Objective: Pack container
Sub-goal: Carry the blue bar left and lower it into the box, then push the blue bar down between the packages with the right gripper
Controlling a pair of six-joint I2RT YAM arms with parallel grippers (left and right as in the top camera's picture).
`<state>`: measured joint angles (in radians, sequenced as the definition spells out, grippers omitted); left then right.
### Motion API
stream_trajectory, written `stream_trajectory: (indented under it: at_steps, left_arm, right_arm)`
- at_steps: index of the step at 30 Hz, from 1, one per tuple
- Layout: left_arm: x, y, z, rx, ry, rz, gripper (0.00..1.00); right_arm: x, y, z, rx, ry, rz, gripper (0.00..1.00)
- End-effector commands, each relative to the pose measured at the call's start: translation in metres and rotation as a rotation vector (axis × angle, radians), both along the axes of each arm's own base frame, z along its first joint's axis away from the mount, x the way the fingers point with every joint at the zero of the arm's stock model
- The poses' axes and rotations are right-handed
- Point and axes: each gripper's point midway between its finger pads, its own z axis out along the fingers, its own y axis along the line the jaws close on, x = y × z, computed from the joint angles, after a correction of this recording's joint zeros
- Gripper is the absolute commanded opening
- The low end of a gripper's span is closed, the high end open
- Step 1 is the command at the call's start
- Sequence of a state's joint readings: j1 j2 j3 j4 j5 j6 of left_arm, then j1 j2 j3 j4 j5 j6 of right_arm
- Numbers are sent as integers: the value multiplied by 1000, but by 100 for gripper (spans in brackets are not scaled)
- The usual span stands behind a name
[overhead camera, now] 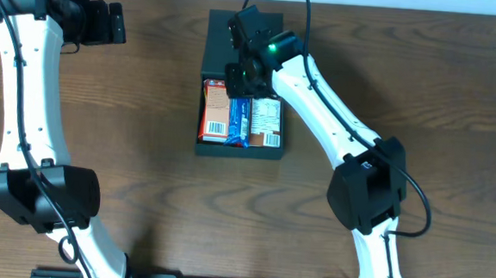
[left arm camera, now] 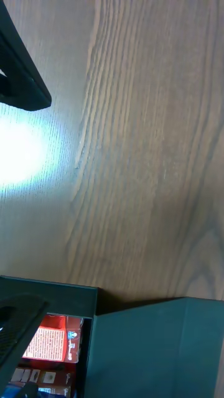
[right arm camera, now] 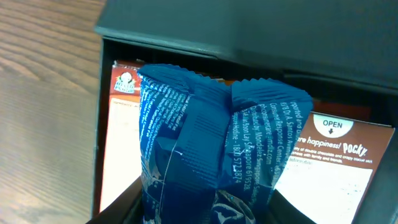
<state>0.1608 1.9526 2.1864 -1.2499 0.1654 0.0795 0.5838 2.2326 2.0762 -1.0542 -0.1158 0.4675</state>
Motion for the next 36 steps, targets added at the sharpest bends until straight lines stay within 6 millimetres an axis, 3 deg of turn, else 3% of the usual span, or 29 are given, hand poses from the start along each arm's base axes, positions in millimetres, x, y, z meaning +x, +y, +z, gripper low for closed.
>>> stream_trajectory:
  at_steps: [1, 23, 25, 29, 30, 36]
  left_arm:
    - [1, 3, -4, 8, 12, -2, 95]
    - [2, 0, -3, -6, 2, -11, 95]
    - [3, 0, -3, -6, 2, -11, 95]
    - [2, 0, -3, -6, 2, -11, 95]
    - [2, 0, -3, -6, 2, -11, 95]
    - [2, 0, -3, -6, 2, -11, 95]
  right_arm:
    - [3, -4, -8, -14, 2, -34, 17]
    - [11, -8, -24, -59, -46, -16, 21]
    - [12, -8, -24, -57, -48, -15, 32]
    - [12, -8, -24, -58, -48, -15, 92]
    - [13, -8, -24, -56, -51, -16, 98]
    - [29, -15, -7, -32, -107, -18, 99]
